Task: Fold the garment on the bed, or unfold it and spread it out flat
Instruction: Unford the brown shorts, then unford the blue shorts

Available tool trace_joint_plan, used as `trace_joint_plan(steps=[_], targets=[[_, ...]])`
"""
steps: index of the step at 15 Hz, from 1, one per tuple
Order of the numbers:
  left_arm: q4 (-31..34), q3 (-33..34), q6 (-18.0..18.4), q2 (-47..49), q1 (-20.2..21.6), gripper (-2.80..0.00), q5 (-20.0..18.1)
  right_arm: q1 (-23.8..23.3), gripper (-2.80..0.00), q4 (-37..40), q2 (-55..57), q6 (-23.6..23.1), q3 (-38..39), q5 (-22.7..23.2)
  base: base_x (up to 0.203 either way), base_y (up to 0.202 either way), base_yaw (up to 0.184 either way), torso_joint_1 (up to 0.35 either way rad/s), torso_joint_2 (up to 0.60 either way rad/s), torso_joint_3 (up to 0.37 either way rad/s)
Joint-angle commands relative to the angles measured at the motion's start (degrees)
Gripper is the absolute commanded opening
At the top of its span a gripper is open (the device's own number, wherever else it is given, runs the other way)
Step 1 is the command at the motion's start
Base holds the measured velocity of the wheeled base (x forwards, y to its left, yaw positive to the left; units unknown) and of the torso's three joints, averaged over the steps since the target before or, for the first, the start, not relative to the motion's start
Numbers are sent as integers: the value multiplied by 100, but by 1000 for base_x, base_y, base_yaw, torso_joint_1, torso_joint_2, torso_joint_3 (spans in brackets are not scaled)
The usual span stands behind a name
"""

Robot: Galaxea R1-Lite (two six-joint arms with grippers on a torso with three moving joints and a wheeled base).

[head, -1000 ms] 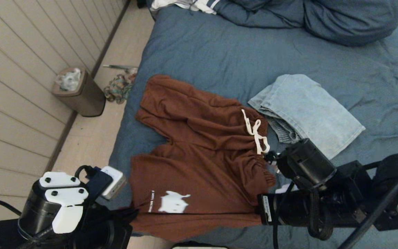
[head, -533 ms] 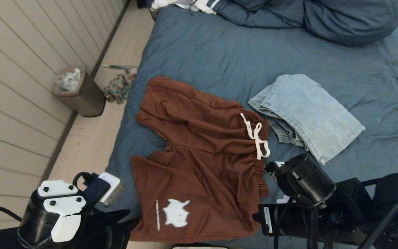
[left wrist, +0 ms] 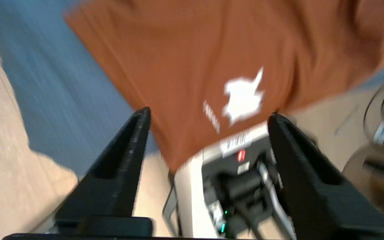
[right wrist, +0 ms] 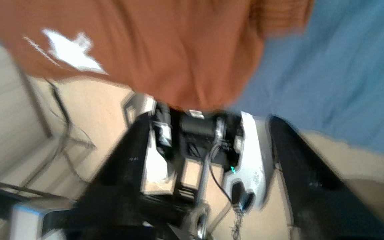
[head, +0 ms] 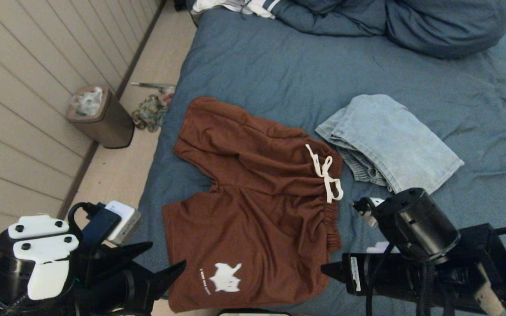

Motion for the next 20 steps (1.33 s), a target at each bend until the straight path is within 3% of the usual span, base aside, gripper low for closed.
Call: trace_joint_plan(steps=[1, 5, 9, 11, 15, 17, 20], targets=[[91, -464, -12, 13, 117, -280, 13, -201, -280, 21, -340, -56, -411, -19, 0, 0, 0, 0, 0, 0], [795, -2023, -383, 564, 356, -280, 4, -969, -280, 60, -293, -488, -1559, 34, 0, 0, 0, 0, 0, 0], [2208, -4025, -1554, 1626, 479, -280, 4, -1768, -280, 63, 378, -842, -2972, 45, 0, 0, 0, 0, 0, 0], [2576, -4773, -1834, 2125, 270, -280, -18, -2157, -280, 67, 876, -1115, -3594, -8, 0, 0, 0, 0, 0, 0], [2758, -5837, -1898, 2813, -54, -280, -12, -2435, -280, -9, 1493, -2744, -4010, -1052, 0, 0, 0, 0, 0, 0], [2896, -6353, -1888, 3095, -217, -280, -18, -2435, -280, -6, 1494, -2824, -4095, -1089, 0, 0, 0, 0, 0, 0], [2962, -6548, -1880, 3523, -313, -280, 2, -2536, -280, 6, 1760, -2914, -4257, -1084, 0, 0, 0, 0, 0, 0]])
